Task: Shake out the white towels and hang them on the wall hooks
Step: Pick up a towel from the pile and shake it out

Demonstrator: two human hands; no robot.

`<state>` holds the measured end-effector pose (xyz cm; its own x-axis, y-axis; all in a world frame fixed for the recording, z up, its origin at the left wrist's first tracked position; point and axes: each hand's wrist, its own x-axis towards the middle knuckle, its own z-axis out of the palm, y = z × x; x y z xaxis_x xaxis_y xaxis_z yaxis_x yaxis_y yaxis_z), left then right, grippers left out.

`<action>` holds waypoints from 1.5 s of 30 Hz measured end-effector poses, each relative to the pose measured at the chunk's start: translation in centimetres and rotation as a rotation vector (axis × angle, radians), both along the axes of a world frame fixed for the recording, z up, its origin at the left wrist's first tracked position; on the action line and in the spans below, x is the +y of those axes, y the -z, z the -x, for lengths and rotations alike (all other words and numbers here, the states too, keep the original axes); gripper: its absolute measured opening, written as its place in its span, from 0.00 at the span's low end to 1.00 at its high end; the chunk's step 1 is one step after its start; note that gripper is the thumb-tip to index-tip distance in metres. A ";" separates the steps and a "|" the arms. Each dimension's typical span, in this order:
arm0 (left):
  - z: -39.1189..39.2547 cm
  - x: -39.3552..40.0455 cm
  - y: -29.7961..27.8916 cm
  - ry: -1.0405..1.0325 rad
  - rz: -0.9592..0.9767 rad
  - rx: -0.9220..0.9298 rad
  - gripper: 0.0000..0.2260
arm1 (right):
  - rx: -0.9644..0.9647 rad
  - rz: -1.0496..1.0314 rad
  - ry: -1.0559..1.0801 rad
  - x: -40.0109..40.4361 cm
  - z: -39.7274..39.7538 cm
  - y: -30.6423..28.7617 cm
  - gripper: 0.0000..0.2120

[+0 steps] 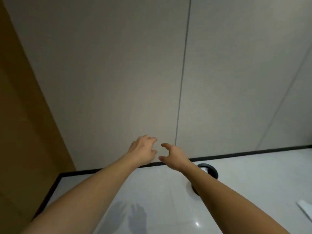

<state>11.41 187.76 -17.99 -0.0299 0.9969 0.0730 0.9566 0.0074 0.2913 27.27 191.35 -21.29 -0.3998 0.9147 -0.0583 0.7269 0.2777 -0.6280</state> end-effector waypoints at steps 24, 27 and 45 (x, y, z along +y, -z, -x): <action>-67.1 26.6 9.8 1.000 0.310 -0.031 0.26 | 0.131 0.350 1.186 8.3 -60.8 9.0 0.29; -72.3 30.1 11.6 1.078 0.359 0.007 0.26 | 0.167 0.413 1.291 10.3 -64.8 10.2 0.28; -100.6 43.5 25.1 1.221 0.611 0.230 0.25 | 0.415 0.629 1.581 19.6 -91.1 24.0 0.24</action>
<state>112.03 231.22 -43.04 0.8289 0.2577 -0.4965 0.4751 -0.7929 0.3815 118.39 210.96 -45.32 0.6956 0.2855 -0.6593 -0.1877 -0.8136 -0.5503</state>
